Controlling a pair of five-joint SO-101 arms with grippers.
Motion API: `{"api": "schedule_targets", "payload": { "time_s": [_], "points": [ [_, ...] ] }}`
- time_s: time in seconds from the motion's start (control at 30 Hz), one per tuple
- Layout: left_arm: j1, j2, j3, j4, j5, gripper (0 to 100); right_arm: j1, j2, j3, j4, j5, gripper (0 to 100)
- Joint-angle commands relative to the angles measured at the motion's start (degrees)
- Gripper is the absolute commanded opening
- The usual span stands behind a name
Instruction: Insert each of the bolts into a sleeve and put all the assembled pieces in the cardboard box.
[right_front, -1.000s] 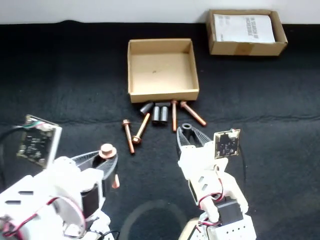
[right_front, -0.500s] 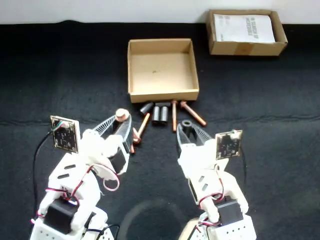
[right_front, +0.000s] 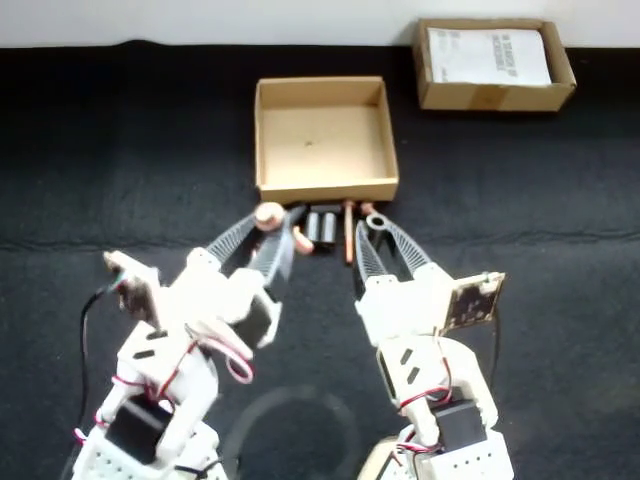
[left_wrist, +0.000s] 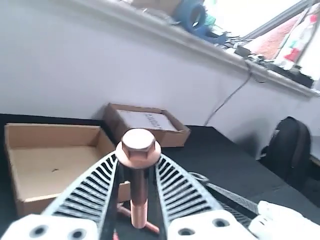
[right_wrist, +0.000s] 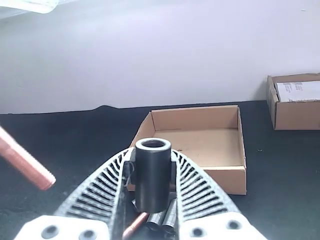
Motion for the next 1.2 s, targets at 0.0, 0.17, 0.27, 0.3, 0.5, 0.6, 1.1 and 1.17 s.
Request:
{"api": "schedule_targets", "payload": {
  "time_s": [0.0,0.17,0.27,0.3,0.5,0.6,1.1,1.17],
  "points": [
    [7.6,1.63,-13.32,-2.11,-5.54,1,0.31,-0.31,8.4,-1.1,-0.26,0.7],
    [13.41,13.41,-25.54,-2.37,-16.44,1,0.31,-0.31,8.4,-0.31,-0.09,0.7],
    [12.44,22.9,-28.7,-2.64,-16.79,1,0.31,-0.31,8.4,2.33,-0.09,0.7],
    [11.38,26.51,-28.7,-3.87,-16.7,1,0.31,-0.31,8.4,3.03,-0.09,0.7],
    [7.16,48.04,-29.05,-18.11,-16.62,1,0.22,-0.4,8.4,3.38,-0.09,0.7],
    [7.6,55.25,-29.14,-23.74,-16.62,1,0.22,-0.4,8.4,3.38,-0.09,0.7],
    [10.07,58.86,-37.05,-15.91,-16.53,1,0.22,-0.48,8.4,3.38,-0.35,0.7],
    [10.51,57.01,-39.08,-10.64,-16.53,1,0.22,-0.48,8.4,3.38,-0.35,0.7]
  ]
}}
